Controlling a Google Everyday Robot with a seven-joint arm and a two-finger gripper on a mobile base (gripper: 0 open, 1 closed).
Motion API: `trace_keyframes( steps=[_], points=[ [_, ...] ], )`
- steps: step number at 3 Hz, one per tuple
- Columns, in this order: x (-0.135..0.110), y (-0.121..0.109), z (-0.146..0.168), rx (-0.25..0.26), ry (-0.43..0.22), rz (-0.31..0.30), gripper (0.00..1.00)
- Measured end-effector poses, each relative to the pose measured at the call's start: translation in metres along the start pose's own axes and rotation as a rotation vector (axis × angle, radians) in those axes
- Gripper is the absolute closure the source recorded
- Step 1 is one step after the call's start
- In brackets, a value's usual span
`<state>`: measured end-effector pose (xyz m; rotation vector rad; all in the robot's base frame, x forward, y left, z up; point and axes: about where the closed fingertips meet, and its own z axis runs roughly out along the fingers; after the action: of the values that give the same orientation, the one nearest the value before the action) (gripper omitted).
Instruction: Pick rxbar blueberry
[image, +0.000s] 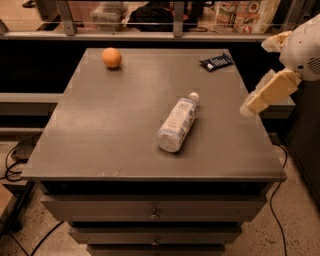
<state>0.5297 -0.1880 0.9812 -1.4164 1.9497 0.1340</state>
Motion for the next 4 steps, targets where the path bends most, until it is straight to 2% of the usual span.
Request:
trace_keyframes(
  steps=[1,2,4],
  points=[
    [0.0,-0.049,0.034,0.064,-0.119,0.134,0.0],
    [0.003,-0.077,0.054,0.104,-0.164,0.23,0.0],
    [-0.008,-0.085,0.073,0.105,-0.177,0.237,0.0]
  ],
)
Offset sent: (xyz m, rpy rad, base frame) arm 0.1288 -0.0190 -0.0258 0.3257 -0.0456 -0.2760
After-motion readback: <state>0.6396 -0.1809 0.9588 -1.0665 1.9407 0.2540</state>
